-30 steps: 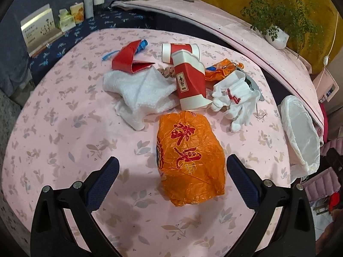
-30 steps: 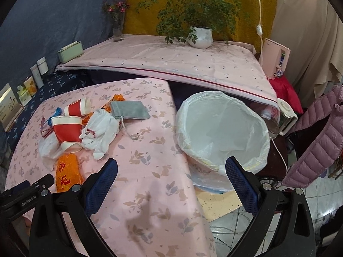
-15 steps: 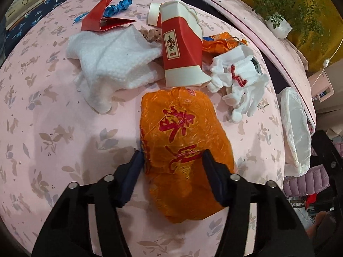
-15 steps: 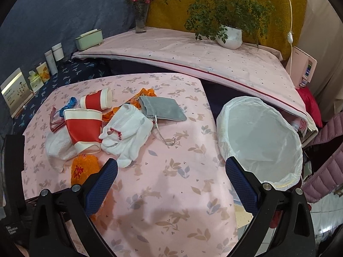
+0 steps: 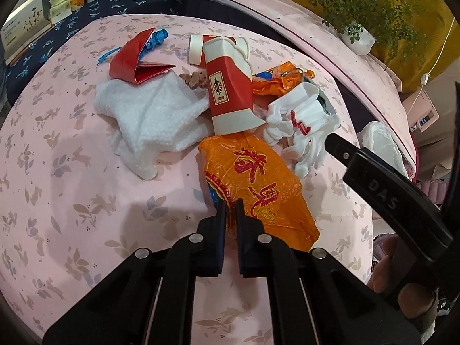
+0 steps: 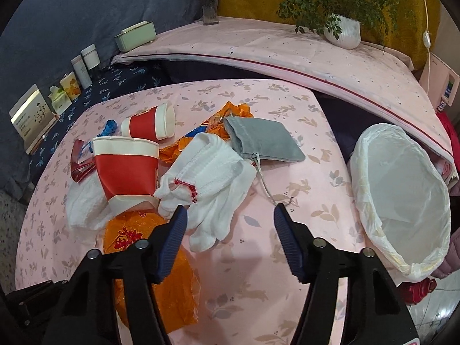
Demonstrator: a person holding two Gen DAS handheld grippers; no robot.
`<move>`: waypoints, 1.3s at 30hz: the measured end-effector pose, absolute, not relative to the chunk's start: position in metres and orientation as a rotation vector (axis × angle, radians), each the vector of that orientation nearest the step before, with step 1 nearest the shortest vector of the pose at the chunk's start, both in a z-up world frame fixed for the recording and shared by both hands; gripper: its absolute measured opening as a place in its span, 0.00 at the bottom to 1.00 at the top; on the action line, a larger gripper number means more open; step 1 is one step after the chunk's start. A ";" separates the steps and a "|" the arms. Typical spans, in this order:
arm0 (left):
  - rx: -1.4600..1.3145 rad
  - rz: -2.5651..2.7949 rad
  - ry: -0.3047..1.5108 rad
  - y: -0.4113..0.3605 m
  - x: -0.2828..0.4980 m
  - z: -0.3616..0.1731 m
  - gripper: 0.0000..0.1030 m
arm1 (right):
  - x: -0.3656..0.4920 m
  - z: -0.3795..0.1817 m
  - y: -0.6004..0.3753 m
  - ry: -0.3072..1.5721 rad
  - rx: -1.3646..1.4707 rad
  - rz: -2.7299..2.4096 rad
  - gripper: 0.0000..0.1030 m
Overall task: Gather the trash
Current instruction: 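Reach the left tool to the orange plastic bag and close on it, then carry the orange bag with the left tool over the bin and release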
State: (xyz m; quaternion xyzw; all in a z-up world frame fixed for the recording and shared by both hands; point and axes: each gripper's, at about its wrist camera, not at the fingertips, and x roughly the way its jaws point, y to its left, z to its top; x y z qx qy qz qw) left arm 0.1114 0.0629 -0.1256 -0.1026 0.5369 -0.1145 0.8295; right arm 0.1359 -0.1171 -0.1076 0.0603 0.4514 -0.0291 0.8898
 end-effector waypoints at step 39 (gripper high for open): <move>-0.301 -0.314 1.150 0.029 0.114 -0.144 0.09 | 0.100 -0.061 -0.158 0.859 0.224 -0.032 0.04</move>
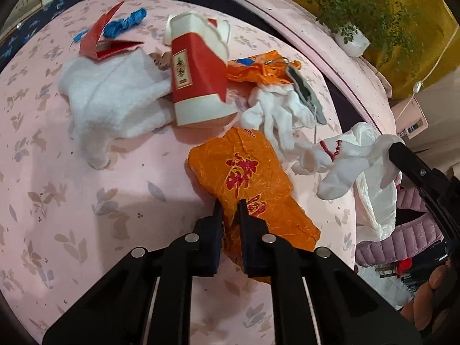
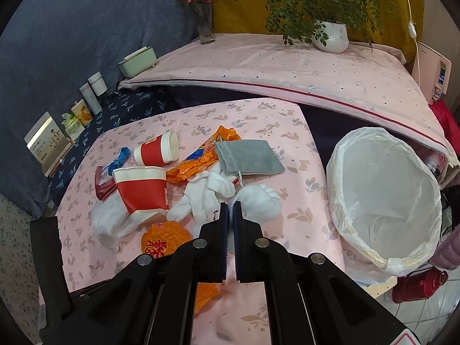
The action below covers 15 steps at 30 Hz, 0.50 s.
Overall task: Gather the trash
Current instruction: 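Carry the orange bag with the left tool over the bin and release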
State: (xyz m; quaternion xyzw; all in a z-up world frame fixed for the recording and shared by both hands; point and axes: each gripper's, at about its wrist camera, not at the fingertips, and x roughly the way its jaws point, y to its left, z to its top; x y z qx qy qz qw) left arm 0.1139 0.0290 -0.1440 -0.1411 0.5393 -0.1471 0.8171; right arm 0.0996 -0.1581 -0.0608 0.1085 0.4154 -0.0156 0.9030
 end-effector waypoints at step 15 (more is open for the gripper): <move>-0.126 -0.478 0.958 -0.059 0.115 -0.055 0.07 | 0.077 -0.011 -0.232 0.735 0.272 -0.139 0.04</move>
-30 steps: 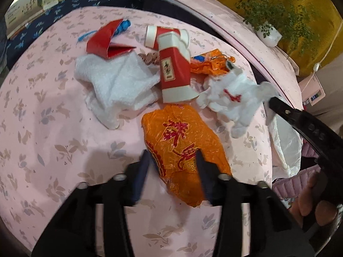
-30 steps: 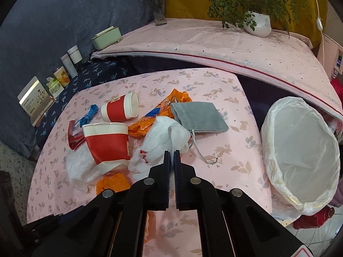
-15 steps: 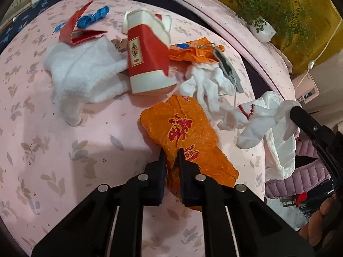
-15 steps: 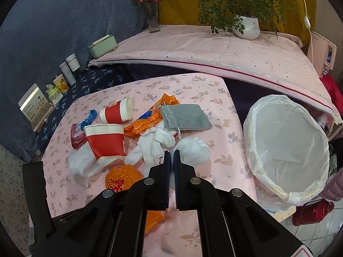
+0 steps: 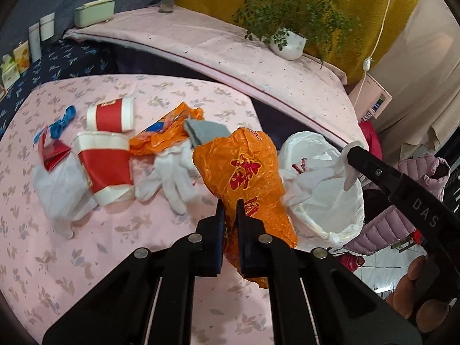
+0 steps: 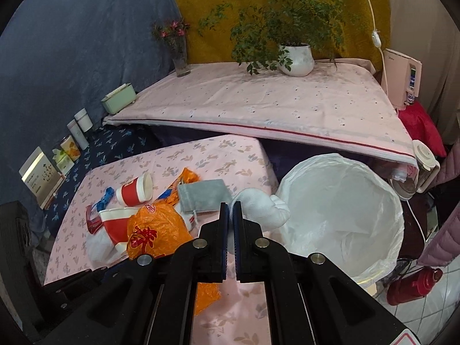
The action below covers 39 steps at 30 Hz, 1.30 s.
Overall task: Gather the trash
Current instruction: 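Carry the orange bag with the left tool over the bin and release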
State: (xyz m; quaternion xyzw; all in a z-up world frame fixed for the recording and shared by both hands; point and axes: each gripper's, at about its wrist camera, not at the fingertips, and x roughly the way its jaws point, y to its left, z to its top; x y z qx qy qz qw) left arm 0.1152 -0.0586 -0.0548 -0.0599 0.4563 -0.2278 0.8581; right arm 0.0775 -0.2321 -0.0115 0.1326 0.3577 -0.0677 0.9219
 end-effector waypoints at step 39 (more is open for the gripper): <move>-0.002 -0.578 0.867 -0.187 0.143 -0.023 0.55 | 0.076 0.010 -0.349 0.661 0.328 -0.359 0.47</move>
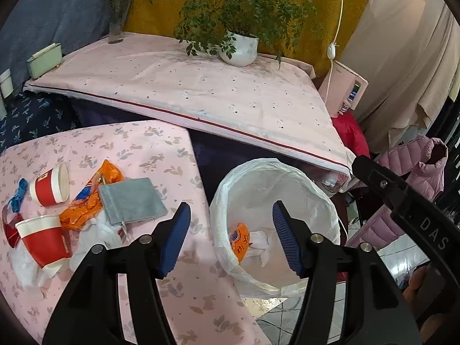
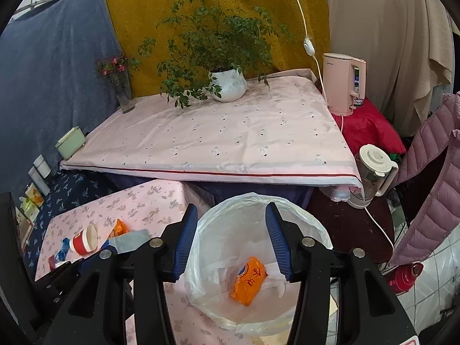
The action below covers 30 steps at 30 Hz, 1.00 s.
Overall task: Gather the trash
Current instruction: 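Carry the orange bag with the left tool over the bin and release, then move both tools back over the table toward the tissue and cup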
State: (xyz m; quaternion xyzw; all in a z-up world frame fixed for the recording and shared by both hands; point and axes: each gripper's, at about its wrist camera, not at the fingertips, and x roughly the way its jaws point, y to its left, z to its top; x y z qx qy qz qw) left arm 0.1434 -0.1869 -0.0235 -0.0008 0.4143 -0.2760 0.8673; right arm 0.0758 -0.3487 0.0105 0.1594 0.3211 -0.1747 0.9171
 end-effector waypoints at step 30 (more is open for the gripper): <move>-0.091 -0.123 0.894 0.026 0.148 -0.054 0.85 | 0.100 -0.011 -0.183 0.741 0.242 -0.099 0.59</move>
